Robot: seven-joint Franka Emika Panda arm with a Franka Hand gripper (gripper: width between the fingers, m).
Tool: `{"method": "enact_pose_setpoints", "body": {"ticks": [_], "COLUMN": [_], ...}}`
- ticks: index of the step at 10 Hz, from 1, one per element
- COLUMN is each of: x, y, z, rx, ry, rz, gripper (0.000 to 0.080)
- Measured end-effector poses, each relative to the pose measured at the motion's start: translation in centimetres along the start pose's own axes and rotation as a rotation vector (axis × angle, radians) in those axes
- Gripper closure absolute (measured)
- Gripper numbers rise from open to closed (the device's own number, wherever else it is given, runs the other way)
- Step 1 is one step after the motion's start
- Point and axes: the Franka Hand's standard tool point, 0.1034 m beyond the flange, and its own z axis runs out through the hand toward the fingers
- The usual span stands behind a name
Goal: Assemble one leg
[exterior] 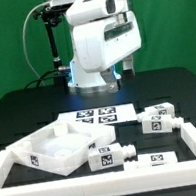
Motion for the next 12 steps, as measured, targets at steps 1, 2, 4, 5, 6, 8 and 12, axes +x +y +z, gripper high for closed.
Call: {"method": "enact_pose_setpoints", "body": {"ticks": [1, 2, 4, 5, 6, 8, 12], "x": [-0.1, -0.1, -0.1, -0.1, -0.1, -0.1, -2.4], "y": [-0.1, -0.1, -0.2, -0.2, -0.2, -0.2, 1.4], "z": [0.0, 0.0, 0.1, 0.2, 0.2, 0.2, 3.7], "rx": [0.005, 0.005, 0.005, 0.007, 0.007, 0.008, 0.036], "ry": [0.005, 0.006, 0.004, 0.004, 0.003, 0.002, 0.000], "rz": [0.000, 0.000, 0.000, 0.000, 0.000, -0.001, -0.174], "gripper": [0.0150, 0.0150, 0.0150, 0.0150, 0.0150, 0.0150, 0.0150]}}
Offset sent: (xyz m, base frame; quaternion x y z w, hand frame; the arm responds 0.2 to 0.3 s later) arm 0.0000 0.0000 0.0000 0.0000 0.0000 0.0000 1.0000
